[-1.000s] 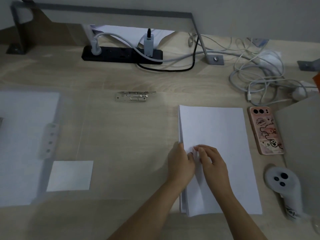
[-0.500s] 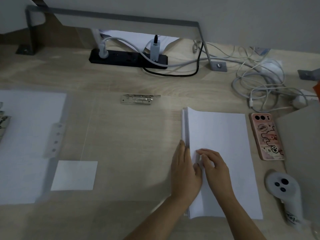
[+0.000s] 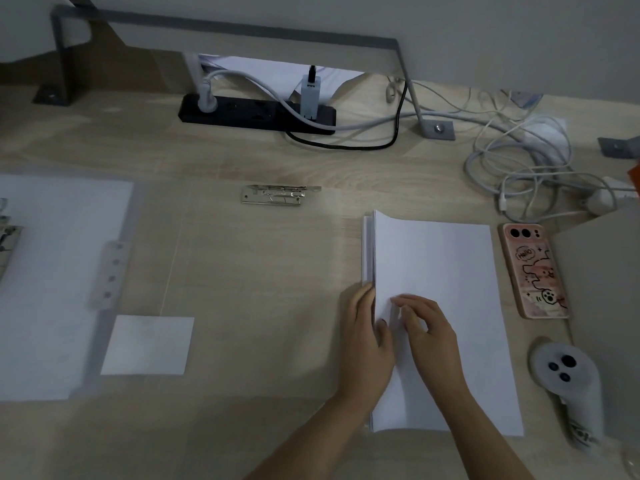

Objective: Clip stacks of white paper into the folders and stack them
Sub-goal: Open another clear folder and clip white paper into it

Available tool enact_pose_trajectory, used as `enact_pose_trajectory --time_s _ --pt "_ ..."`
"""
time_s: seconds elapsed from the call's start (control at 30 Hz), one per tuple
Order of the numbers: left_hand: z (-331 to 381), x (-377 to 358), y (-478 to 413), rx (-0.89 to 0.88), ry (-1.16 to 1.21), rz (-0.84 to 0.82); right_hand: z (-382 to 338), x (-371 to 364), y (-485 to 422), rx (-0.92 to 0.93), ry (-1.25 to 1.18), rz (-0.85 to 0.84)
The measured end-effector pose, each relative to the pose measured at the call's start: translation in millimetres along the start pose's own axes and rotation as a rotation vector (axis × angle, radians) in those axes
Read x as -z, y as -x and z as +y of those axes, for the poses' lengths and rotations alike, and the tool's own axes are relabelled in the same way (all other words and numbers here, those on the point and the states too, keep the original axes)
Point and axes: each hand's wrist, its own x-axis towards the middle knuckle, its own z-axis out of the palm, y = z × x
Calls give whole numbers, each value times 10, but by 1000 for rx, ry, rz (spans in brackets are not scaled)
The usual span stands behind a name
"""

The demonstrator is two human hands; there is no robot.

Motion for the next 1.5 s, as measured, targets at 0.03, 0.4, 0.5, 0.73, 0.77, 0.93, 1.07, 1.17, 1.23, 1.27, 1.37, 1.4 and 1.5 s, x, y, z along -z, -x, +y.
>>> enact_pose_trajectory --time_s 0.03,0.4,0.5,0.73,0.77,0.93,1.07,1.17,1.23,1.27,1.37,1.4,1.5 --pt "8 8 -1 37 42 7 1 2 1 3 -4 -2" --pt "129 80 -243 189 -91 -127 -31 80 27 -54 -36 -1" --pt "181 253 -221 220 -27 -146 -144 284 0 -91 -45 138" --pt "41 1058 -217 239 53 3 -333 315 -121 -304 -207 151" --pt "11 1175 -214 250 63 24 -379 218 -123 -302 -208 125" --pt "-219 1694 -133 260 64 131 -589 -308 -77 -304 -290 21" --pt "-447 1987 -95 313 7 164 -681 -626 -64 -323 -261 -69" --pt "-543 2103 -163 361 -41 134 -756 -764 -118 -352 -213 -81" --pt "-614 2158 -243 411 -75 116 -774 -847 -140 -387 -204 -68" --pt "-646 2183 -283 437 -96 107 -772 -888 -134 -404 -202 -62" --pt "-721 2250 -372 475 -167 67 -742 -957 -90 -424 -220 -44" --pt "-733 2273 -384 468 -214 56 -738 -960 -75 -426 -232 -40" --pt "-727 2327 -414 409 -392 47 -735 -957 -55 -450 -259 -20"
